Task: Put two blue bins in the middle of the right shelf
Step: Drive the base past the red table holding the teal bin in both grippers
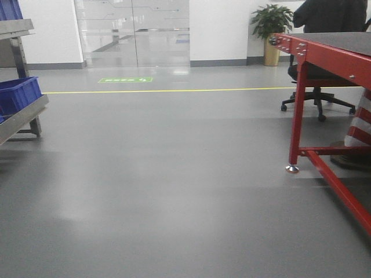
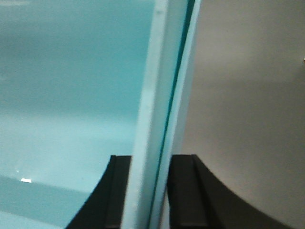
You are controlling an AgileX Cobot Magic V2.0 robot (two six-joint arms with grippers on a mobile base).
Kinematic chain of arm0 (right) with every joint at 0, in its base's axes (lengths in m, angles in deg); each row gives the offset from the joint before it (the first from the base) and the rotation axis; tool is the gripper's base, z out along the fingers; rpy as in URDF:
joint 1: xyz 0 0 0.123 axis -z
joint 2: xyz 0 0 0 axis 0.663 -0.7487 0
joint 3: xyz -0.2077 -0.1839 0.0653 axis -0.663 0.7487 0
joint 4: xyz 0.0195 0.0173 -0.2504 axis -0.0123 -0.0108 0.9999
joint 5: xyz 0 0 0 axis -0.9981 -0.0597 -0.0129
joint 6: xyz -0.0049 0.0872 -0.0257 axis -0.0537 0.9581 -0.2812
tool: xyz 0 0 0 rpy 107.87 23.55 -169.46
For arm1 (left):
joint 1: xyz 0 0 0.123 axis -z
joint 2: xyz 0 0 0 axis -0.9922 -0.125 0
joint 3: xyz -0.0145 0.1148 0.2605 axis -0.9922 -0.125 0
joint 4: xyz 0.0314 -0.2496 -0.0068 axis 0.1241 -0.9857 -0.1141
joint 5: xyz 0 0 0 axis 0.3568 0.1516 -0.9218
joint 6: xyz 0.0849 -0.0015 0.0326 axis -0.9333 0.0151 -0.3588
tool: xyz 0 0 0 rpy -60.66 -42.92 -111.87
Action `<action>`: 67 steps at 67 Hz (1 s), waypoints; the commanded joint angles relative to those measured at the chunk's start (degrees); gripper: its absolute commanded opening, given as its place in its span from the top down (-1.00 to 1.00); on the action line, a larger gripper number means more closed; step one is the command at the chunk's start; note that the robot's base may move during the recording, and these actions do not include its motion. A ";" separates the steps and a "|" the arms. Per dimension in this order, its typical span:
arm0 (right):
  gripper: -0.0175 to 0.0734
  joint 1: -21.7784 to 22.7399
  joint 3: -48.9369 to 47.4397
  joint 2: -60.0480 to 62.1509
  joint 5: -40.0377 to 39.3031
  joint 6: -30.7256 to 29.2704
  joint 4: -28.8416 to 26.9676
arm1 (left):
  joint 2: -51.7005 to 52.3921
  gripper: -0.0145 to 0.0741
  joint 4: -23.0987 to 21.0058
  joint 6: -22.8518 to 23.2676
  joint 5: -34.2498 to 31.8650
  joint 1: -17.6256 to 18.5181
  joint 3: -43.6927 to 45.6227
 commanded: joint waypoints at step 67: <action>0.97 0.37 -0.61 0.56 -5.75 0.35 1.60 | 1.73 0.92 -3.04 -1.47 -3.67 0.35 1.13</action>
